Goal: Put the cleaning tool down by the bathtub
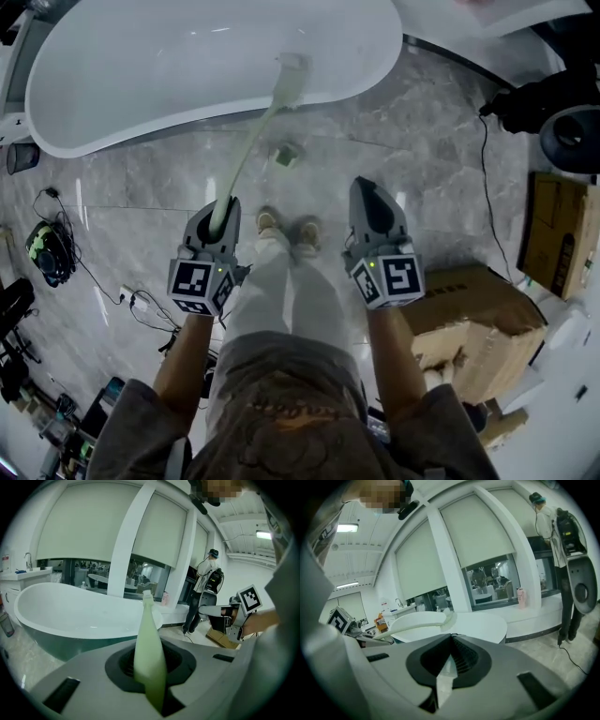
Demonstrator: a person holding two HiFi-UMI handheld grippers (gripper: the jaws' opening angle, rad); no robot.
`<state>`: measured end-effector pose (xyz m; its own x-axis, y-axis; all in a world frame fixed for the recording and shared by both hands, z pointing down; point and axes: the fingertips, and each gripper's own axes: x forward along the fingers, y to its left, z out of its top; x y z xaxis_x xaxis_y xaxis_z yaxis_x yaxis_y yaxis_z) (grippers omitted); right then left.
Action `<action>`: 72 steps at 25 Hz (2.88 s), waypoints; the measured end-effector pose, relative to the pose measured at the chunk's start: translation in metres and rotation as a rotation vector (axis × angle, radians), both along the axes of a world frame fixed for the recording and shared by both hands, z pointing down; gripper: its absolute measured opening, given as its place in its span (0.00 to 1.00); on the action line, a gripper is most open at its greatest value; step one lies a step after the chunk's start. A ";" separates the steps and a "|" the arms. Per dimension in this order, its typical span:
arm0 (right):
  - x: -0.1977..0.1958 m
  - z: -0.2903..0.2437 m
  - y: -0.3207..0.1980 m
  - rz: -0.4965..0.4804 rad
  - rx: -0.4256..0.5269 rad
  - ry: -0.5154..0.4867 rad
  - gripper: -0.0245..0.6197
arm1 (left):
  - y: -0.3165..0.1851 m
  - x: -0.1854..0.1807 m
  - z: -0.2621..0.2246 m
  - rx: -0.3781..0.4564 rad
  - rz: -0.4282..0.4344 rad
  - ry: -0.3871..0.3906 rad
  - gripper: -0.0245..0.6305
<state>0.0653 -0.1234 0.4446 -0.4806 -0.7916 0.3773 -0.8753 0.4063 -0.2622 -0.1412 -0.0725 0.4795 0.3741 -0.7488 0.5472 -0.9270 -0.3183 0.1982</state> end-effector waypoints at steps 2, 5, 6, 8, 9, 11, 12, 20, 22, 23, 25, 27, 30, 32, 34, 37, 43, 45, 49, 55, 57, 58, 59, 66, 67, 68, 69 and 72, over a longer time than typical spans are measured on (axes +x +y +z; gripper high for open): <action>-0.004 0.015 0.003 -0.010 -0.009 -0.002 0.04 | 0.007 0.000 0.016 -0.008 0.002 0.001 0.10; -0.010 0.040 0.009 -0.024 -0.029 -0.008 0.04 | 0.019 -0.001 0.041 -0.010 0.014 0.002 0.10; -0.011 0.048 0.011 -0.027 -0.036 -0.009 0.04 | 0.023 -0.001 0.049 -0.010 0.019 0.002 0.10; -0.014 0.062 0.015 -0.031 -0.050 -0.013 0.04 | 0.030 -0.001 0.063 -0.018 0.025 0.008 0.09; -0.016 0.069 0.018 -0.032 -0.056 -0.015 0.04 | 0.034 -0.001 0.069 -0.024 0.027 0.011 0.09; -0.018 0.082 0.023 -0.035 -0.068 -0.017 0.04 | 0.041 -0.001 0.082 -0.035 0.031 0.019 0.09; -0.020 0.088 0.025 -0.037 -0.073 -0.017 0.04 | 0.045 -0.001 0.088 -0.040 0.033 0.022 0.09; -0.027 0.128 0.036 -0.036 -0.097 -0.023 0.04 | 0.054 -0.007 0.137 -0.092 0.048 0.019 0.10; -0.028 0.134 0.036 -0.037 -0.100 -0.021 0.04 | 0.051 -0.007 0.152 -0.113 0.059 0.010 0.10; -0.029 0.136 0.037 -0.037 -0.103 -0.021 0.04 | 0.050 -0.007 0.161 -0.124 0.065 0.005 0.10; -0.029 0.140 0.038 -0.039 -0.110 -0.021 0.04 | 0.048 -0.004 0.175 -0.134 0.076 0.004 0.10; -0.028 0.143 0.039 -0.042 -0.115 -0.019 0.04 | 0.045 0.000 0.185 -0.132 0.086 0.007 0.10; -0.026 0.149 0.041 -0.041 -0.123 -0.019 0.04 | 0.043 0.008 0.197 -0.124 0.108 0.009 0.10; -0.025 0.152 0.042 -0.038 -0.128 -0.021 0.04 | 0.042 0.013 0.203 -0.115 0.128 0.016 0.10; -0.025 0.156 0.043 -0.037 -0.135 -0.021 0.04 | 0.043 0.017 0.208 -0.113 0.142 0.028 0.10; -0.025 0.160 0.044 -0.036 -0.145 -0.026 0.04 | 0.048 0.019 0.216 -0.138 0.155 0.027 0.10; -0.029 0.167 0.048 -0.040 -0.164 -0.034 0.04 | 0.066 0.005 0.247 -0.233 0.126 -0.024 0.10; -0.030 0.171 0.048 -0.039 -0.170 -0.037 0.04 | 0.067 0.000 0.258 -0.263 0.119 -0.043 0.10; -0.033 0.177 0.051 -0.042 -0.182 -0.036 0.04 | 0.062 -0.004 0.280 -0.310 0.122 -0.070 0.10; -0.039 0.185 0.048 -0.047 -0.192 -0.032 0.04 | 0.045 -0.005 0.316 -0.370 0.103 -0.109 0.10; -0.039 0.186 0.047 -0.042 -0.196 -0.034 0.04 | 0.045 -0.006 0.330 -0.432 0.101 -0.146 0.10; -0.039 0.186 0.047 -0.039 -0.197 -0.034 0.04 | 0.044 -0.006 0.336 -0.462 0.104 -0.167 0.10; -0.039 0.186 0.046 -0.038 -0.198 -0.035 0.04 | 0.043 -0.006 0.342 -0.487 0.112 -0.189 0.10; -0.037 0.192 0.044 -0.022 -0.213 -0.040 0.04 | 0.027 -0.003 0.381 -0.635 0.190 -0.318 0.10; -0.036 0.193 0.045 -0.018 -0.216 -0.041 0.04 | 0.024 -0.002 0.386 -0.651 0.205 -0.338 0.09; -0.035 0.194 0.045 -0.013 -0.219 -0.042 0.04 | 0.022 -0.001 0.390 -0.665 0.218 -0.359 0.09; -0.034 0.195 0.046 -0.010 -0.222 -0.044 0.04 | 0.020 -0.001 0.395 -0.680 0.229 -0.379 0.09; -0.032 0.198 0.047 0.001 -0.231 -0.051 0.04 | 0.015 -0.001 0.406 -0.732 0.249 -0.437 0.09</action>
<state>0.0335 -0.0764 0.6425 -0.5029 -0.6875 0.5239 -0.8589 0.3296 -0.3920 -0.1426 -0.0572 0.8860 0.1253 -0.0803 0.9889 -0.8884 -0.4528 0.0758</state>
